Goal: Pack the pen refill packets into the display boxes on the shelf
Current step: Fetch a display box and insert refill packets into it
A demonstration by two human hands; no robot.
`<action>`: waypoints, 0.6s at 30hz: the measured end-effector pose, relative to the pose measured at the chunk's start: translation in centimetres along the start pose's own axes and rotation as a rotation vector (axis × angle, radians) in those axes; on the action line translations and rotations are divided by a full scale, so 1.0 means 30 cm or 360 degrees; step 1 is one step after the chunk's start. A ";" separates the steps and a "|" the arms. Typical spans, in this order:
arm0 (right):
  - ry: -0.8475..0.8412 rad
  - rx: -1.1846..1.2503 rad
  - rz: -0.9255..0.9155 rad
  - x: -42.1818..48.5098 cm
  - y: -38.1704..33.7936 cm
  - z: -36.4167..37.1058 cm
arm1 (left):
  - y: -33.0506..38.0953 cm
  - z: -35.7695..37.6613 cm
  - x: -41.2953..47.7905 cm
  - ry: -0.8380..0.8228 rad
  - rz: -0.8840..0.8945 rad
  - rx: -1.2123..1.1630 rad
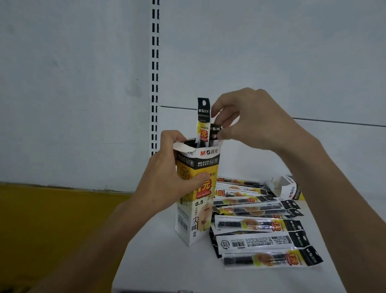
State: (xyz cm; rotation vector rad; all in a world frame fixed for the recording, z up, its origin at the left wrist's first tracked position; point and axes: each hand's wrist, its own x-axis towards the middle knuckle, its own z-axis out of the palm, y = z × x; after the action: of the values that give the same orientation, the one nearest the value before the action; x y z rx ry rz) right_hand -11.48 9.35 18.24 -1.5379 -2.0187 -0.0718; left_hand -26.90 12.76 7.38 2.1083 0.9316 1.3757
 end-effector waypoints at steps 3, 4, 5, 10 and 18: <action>0.0148 -0.0075 -0.0030 0.004 0.010 0.022 | 0.000 0.002 -0.001 -0.0011 -0.0004 -0.0008; 0.0178 -0.0101 -0.0058 0.000 0.012 0.038 | 0.001 0.002 0.000 -0.0011 -0.0002 -0.0012; 0.0196 -0.0136 -0.0093 -0.006 0.013 0.056 | 0.001 0.002 -0.001 -0.0010 0.0001 -0.0015; 0.0201 -0.0274 -0.0220 -0.032 0.040 0.137 | -0.001 0.003 0.001 0.0001 0.0005 -0.0034; 0.0040 -0.0020 -0.0092 -0.047 0.055 0.093 | 0.011 0.022 0.018 -0.0056 0.0010 0.0027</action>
State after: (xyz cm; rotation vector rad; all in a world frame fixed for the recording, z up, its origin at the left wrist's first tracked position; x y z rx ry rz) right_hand -10.94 9.76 14.77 -1.4792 -2.0467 -0.1264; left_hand -26.06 12.93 7.67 2.1428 0.9264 1.3337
